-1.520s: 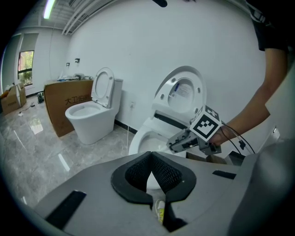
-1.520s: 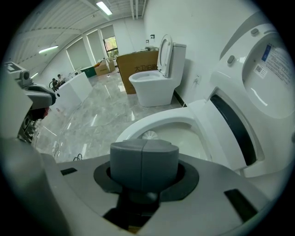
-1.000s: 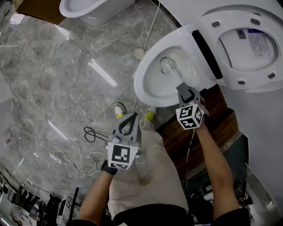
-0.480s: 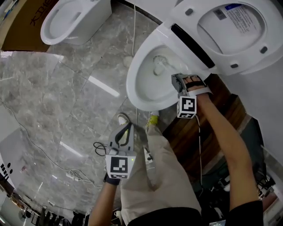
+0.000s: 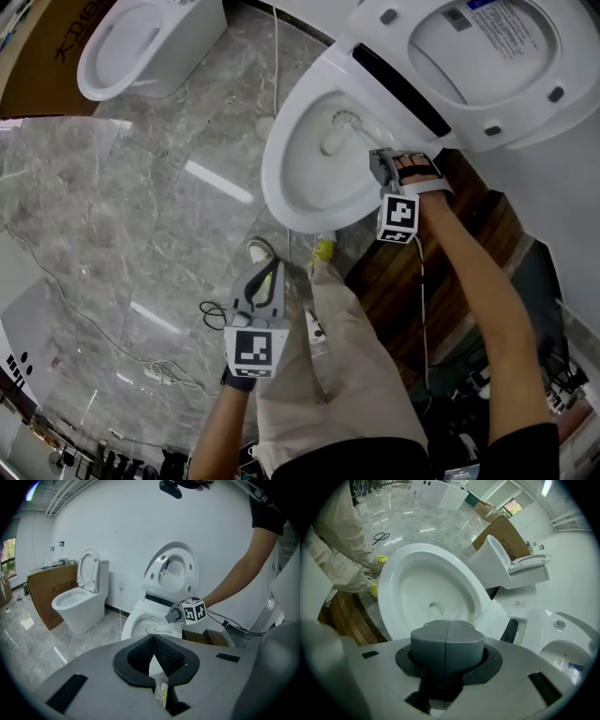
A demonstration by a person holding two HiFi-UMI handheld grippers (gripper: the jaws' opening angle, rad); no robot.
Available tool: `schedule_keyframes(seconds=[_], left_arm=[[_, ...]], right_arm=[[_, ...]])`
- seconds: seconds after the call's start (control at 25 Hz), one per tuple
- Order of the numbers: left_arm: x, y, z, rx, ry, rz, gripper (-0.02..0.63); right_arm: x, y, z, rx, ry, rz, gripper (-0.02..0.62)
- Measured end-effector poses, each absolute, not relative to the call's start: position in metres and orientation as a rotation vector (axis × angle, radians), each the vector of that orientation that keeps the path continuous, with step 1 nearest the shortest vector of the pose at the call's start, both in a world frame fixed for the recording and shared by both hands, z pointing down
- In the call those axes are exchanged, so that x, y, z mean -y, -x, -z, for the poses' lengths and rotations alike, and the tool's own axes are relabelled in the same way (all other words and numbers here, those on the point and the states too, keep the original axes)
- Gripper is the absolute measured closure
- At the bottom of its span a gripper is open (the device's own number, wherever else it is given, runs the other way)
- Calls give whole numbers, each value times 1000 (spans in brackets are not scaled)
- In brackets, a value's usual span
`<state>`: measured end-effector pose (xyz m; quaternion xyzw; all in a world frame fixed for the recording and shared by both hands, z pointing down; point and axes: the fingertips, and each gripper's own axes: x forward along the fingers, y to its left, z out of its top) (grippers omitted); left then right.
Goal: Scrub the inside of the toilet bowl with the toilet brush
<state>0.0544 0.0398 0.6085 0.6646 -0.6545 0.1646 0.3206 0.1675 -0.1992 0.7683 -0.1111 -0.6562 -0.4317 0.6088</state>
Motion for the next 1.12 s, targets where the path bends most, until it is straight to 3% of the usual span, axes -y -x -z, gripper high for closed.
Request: schedule_keyframes(seconds=[1.12], left_arm=[[-19,-58,-599,1748,-1762,-400,588]], right_arm=[[144,-227,-764,1499,269,724,440]])
